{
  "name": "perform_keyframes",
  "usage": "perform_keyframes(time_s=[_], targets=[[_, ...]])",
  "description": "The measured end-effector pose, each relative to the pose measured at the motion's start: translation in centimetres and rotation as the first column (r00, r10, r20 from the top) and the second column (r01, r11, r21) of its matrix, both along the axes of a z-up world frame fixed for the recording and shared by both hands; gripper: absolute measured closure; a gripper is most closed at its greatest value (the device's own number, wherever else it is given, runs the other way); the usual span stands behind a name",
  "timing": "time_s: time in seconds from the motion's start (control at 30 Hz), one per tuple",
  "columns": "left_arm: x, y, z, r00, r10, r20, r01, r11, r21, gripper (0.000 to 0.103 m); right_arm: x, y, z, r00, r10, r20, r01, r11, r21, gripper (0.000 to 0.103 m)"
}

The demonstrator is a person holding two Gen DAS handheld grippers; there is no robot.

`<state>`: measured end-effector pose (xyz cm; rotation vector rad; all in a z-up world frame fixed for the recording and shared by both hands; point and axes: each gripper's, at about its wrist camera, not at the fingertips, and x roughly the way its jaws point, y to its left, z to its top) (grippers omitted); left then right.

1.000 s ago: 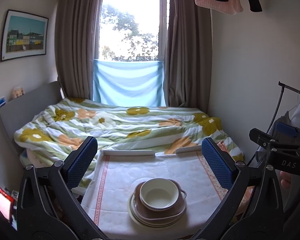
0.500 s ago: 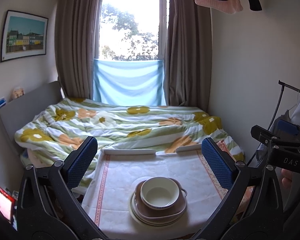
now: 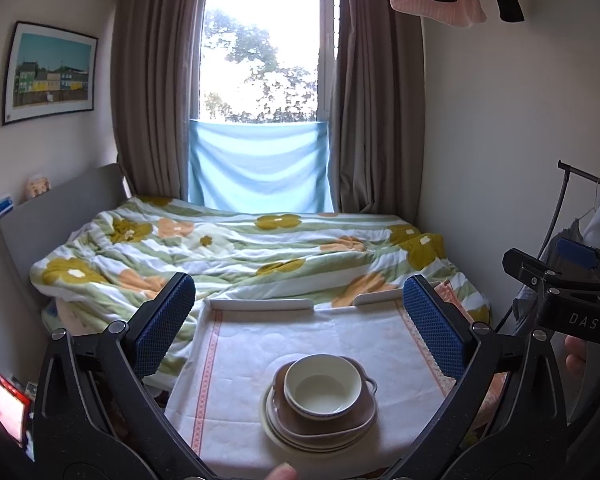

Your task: Organize plates and bowls

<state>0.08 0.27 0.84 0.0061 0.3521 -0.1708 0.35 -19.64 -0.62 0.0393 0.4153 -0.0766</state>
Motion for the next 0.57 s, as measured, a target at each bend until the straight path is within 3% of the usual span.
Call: perform_keyframes(time_s=[0.57], targets=[[1.4, 1.1, -0.5, 1.000, -0.013, 0.008, 0.013, 0.999, 0.033, 0.000, 0.3, 0.5, 0.2, 1.000, -0.013, -0.006, 0.013, 1.000, 0.002, 0.001]])
